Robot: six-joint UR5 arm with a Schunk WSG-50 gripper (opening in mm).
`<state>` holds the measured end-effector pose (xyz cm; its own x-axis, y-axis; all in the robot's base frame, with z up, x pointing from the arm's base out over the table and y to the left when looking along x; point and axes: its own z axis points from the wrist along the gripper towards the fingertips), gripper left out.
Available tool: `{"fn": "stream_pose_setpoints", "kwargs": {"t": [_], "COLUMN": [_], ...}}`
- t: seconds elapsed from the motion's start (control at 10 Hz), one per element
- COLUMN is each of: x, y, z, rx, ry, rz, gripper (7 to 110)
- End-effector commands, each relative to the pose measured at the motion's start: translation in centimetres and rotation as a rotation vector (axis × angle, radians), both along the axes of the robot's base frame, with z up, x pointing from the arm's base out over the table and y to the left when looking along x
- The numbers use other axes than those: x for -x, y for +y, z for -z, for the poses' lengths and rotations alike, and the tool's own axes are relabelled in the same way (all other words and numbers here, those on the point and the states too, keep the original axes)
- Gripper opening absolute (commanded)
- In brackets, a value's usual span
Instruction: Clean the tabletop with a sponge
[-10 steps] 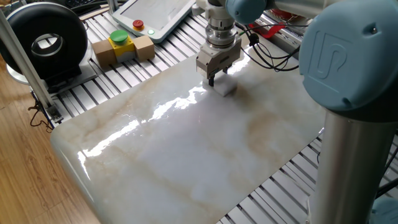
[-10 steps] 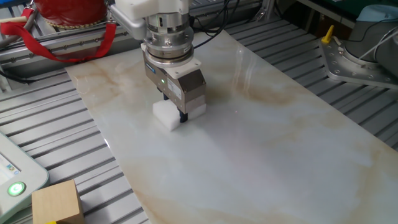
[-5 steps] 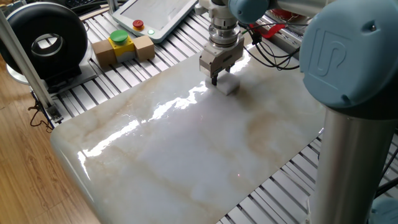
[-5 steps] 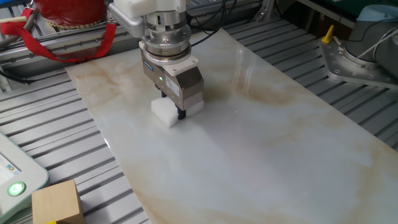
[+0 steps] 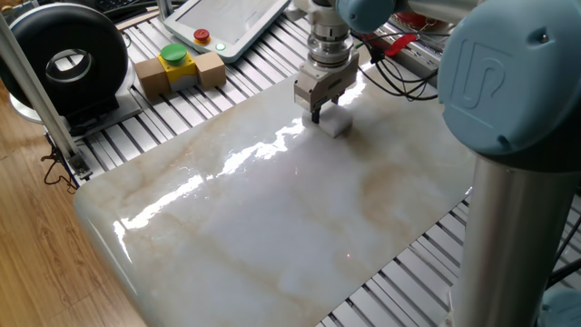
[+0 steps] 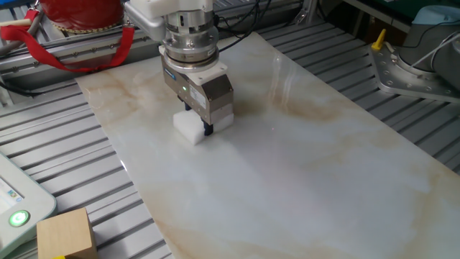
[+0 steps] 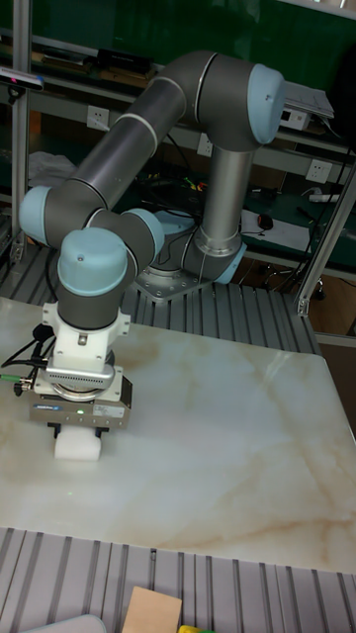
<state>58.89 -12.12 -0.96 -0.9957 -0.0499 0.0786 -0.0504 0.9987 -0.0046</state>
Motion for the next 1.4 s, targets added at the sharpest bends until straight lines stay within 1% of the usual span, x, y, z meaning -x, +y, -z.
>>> {"fn": "stream_pose_setpoints", "kwargs": {"t": [0.0, 0.4, 1.3], "x": [0.0, 0.1, 0.4], "y": [-0.4, -1.3, -3.6], "z": [0.0, -0.4, -0.6], "rx": [-0.013, -0.015, 0.003], "ry": [-0.005, -0.002, 0.002], "rz": [0.000, -0.015, -0.038], "gripper": [7, 7, 7]}}
